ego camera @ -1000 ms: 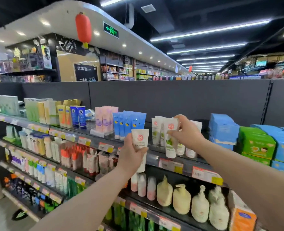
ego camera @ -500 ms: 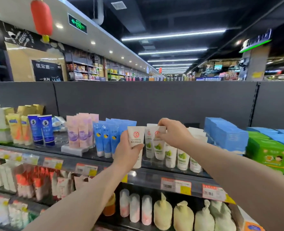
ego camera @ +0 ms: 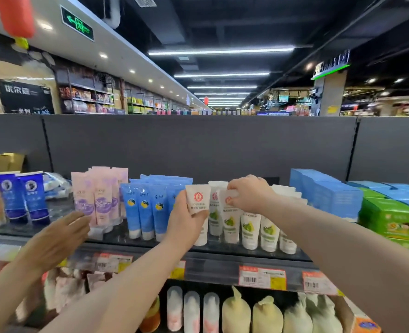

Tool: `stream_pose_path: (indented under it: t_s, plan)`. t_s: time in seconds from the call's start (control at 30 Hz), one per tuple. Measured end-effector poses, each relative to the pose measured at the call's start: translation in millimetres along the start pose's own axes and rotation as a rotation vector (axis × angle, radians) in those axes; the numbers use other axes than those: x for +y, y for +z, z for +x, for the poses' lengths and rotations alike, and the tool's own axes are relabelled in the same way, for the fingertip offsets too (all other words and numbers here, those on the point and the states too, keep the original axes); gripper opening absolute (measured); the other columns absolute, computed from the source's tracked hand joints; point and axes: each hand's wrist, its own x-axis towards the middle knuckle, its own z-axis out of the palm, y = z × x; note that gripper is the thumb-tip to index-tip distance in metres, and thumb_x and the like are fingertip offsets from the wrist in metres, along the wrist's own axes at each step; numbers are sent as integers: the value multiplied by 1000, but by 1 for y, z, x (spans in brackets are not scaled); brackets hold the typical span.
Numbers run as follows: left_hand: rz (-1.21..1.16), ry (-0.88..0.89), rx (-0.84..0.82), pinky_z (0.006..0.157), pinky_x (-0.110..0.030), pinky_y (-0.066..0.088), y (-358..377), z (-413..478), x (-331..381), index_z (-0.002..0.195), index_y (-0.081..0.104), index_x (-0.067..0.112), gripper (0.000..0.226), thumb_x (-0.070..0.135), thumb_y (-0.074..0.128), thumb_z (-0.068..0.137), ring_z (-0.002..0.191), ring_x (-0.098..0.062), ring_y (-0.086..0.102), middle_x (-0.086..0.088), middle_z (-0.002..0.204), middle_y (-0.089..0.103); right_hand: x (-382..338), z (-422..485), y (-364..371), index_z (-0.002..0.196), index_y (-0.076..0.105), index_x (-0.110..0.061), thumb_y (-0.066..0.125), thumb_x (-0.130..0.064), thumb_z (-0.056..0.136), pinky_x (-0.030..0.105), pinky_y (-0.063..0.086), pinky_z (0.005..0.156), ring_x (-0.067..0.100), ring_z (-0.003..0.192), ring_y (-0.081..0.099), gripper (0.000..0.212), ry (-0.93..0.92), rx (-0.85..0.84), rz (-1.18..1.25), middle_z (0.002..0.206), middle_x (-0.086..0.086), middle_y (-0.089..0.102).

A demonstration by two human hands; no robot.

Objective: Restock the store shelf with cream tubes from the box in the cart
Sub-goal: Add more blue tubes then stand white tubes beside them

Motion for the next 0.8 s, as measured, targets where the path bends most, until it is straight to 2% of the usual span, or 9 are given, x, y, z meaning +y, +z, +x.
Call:
stream_pose_path:
  t_s: [0.07, 0.17, 0.33, 0.4, 0.53, 0.6, 0.67, 0.73, 0.8]
  plan:
    - [-9, 7, -6, 66, -14, 41, 1, 1, 0, 109, 40, 28, 38, 13, 65, 86, 103, -12, 56, 6, 112, 58, -1, 4, -5, 121, 58, -25, 51, -36, 92, 36, 38, 92, 23, 108, 53, 32, 7, -30, -23, 118, -1, 61]
    - [-33, 16, -16, 66, -12, 40, 1, 1, 2, 110, 38, 29, 39, 12, 65, 86, 104, -8, 53, 10, 111, 55, -3, 10, -10, 112, 62, -23, 54, -33, 91, 31, 45, 76, 20, 82, 59, 25, 24, -98, -13, 108, -1, 65]
    - [-43, 9, -4, 65, -12, 41, -1, 1, 4, 110, 39, 28, 39, 11, 65, 86, 96, -5, 53, 13, 104, 54, -5, 19, -16, 94, 58, -23, 61, -41, 86, 30, 43, 75, 17, 85, 58, 20, -19, -166, -126, 91, -7, 63]
    - [-39, 4, 5, 64, -12, 41, -2, 1, 5, 109, 38, 28, 40, 11, 65, 85, 95, -5, 52, 14, 102, 53, -6, 18, -19, 95, 59, -25, 62, -42, 85, 29, 40, 74, 17, 82, 56, 19, -42, -204, -173, 88, -7, 60]
    - [-37, -16, 3, 71, -14, 43, 0, -1, 4, 112, 37, 29, 42, 12, 65, 86, 99, -5, 52, 14, 107, 54, -7, 18, -17, 82, 58, -20, 60, -36, 86, 28, 38, 63, 16, 72, 55, 16, -64, -229, -197, 78, -6, 59]
    - [-45, -39, -12, 76, -18, 44, 2, -2, 4, 112, 38, 31, 42, 12, 64, 86, 101, -5, 54, 15, 108, 56, -9, 17, -17, 98, 60, -21, 57, -29, 87, 27, 40, 66, 17, 81, 55, 14, -90, -243, -199, 93, -5, 61]
    - [-54, -50, -26, 74, -16, 45, 4, -4, 6, 111, 40, 31, 39, 12, 63, 87, 97, -2, 56, 18, 103, 58, -12, 16, -23, 125, 52, -24, 52, -18, 87, 29, 44, 79, 16, 100, 54, 38, -114, -249, -29, 118, -6, 57]
    - [-19, -47, -24, 73, -19, 49, 8, -5, 7, 109, 42, 31, 34, 14, 63, 87, 93, -2, 58, 17, 98, 60, -16, 16, -31, 131, 49, -23, 50, -15, 87, 30, 45, 91, 16, 111, 51, 45, -147, -241, 191, 125, -5, 53]
    - [26, -45, -14, 79, -28, 53, 13, -5, 9, 111, 42, 31, 33, 18, 61, 88, 92, -5, 60, 12, 97, 61, -21, 17, -33, 128, 51, -24, 54, -24, 89, 28, 45, 90, 15, 111, 52, 39, -179, -247, 252, 122, -6, 54]
